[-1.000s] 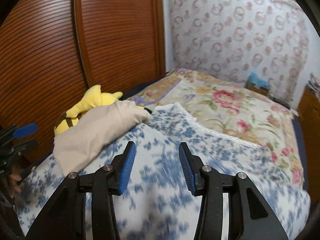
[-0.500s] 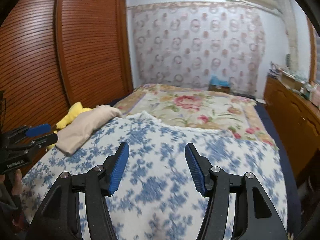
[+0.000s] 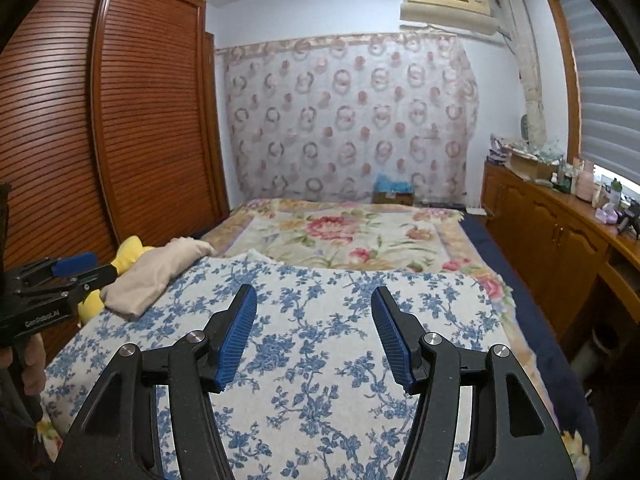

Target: Fold small clothes

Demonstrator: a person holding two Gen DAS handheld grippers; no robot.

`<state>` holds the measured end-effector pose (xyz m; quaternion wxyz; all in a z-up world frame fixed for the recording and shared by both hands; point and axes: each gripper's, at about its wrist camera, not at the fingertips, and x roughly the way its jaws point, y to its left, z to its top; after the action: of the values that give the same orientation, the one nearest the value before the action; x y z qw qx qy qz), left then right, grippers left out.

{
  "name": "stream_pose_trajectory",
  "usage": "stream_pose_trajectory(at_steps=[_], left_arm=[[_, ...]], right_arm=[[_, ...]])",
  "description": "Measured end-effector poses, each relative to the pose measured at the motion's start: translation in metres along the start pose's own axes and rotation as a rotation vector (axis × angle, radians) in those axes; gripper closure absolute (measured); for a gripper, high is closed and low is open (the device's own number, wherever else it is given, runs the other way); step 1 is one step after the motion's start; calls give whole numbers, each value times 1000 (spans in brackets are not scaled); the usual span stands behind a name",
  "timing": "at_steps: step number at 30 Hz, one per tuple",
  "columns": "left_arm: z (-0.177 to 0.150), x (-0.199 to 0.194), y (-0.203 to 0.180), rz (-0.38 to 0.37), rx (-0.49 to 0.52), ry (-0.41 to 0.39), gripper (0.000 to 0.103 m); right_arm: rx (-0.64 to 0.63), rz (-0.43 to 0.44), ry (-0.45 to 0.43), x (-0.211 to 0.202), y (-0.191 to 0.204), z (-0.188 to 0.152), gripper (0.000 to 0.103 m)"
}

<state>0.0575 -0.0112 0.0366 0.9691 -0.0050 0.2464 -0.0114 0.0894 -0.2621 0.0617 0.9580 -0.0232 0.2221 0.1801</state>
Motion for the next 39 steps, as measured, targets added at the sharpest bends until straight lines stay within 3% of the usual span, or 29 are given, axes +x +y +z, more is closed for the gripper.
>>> stream_pose_trajectory(at_steps=[39], left_arm=[[5, -12, 2, 29, -10, -35, 52]], right_arm=[[22, -20, -17, -3, -7, -7, 42]])
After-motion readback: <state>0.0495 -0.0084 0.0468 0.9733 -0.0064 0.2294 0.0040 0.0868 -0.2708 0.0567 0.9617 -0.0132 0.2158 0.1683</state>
